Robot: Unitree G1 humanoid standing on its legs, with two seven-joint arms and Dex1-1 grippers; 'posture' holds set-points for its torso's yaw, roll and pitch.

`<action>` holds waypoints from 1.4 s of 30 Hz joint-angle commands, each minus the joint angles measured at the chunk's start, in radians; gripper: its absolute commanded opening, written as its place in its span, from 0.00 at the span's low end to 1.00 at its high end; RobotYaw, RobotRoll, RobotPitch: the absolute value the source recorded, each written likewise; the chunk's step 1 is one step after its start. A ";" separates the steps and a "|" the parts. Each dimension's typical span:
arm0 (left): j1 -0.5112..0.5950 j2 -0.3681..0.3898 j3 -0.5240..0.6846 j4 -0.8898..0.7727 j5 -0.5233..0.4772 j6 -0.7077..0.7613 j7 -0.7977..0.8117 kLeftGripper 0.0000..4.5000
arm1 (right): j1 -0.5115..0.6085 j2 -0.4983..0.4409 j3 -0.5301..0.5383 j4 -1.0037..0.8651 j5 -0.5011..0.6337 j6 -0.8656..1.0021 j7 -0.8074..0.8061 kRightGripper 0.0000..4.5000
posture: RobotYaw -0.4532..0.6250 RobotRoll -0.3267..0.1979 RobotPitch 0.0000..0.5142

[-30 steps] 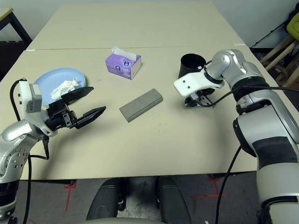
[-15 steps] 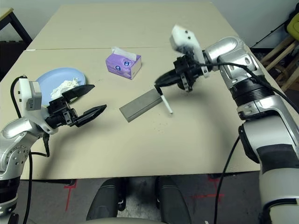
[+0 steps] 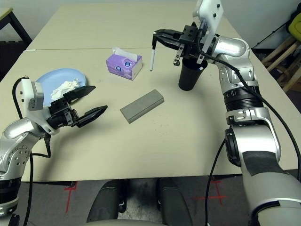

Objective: Organize and tidy the items on the table.

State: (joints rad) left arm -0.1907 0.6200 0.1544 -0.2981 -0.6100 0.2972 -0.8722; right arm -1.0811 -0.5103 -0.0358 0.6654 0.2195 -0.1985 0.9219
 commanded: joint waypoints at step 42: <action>-0.017 -0.001 -0.003 0.030 0.018 -0.010 -0.026 1.00 | 0.204 -0.162 -0.057 -0.062 -0.096 -0.038 -0.144 0.96 | 0.53 0.62 0.25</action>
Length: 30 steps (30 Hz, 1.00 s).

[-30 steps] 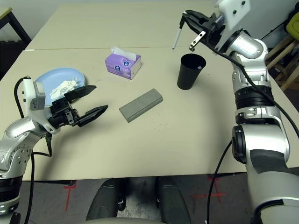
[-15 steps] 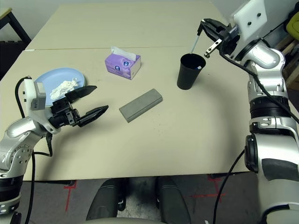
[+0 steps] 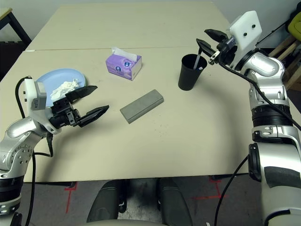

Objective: Organize and tidy the items on the table.

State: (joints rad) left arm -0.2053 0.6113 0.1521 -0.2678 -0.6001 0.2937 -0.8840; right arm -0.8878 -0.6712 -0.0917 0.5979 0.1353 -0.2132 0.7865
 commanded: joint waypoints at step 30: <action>-0.033 -0.002 -0.003 0.019 0.025 -0.018 -0.017 1.00 | 0.388 0.128 0.034 -0.516 0.161 0.256 0.039 0.99 | 0.53 0.62 0.20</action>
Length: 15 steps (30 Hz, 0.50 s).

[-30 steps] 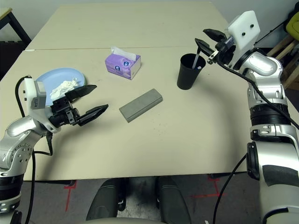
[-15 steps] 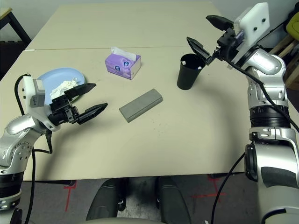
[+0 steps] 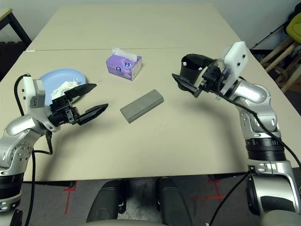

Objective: Organize and tidy the items on the table.

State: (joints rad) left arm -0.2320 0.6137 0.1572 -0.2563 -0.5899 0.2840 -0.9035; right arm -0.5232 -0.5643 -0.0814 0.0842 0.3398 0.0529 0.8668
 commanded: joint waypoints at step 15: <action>0.030 -0.170 0.010 0.004 0.159 -0.069 0.297 1.00 | 0.109 0.149 0.075 -0.009 -0.142 0.005 -0.198 0.99 | 0.53 0.62 0.17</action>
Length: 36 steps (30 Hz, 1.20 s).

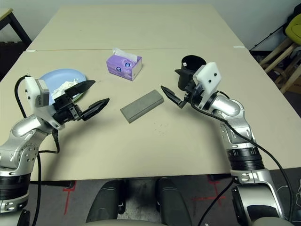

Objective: Organize and tidy the items on the table.

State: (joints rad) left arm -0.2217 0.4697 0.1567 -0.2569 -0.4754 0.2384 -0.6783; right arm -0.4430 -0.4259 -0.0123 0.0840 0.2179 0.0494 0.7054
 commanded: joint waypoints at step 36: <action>0.179 -0.184 0.198 0.072 0.201 -0.186 0.498 1.00 | 0.045 0.068 -0.310 0.389 -0.004 -0.209 -0.487 0.99 | 0.52 0.62 0.13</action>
State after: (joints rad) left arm -0.0590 0.2923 0.3444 -0.2100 -0.2720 0.0608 -0.1860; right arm -0.3847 -0.3555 -0.2942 0.4450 0.1904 -0.1481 0.2309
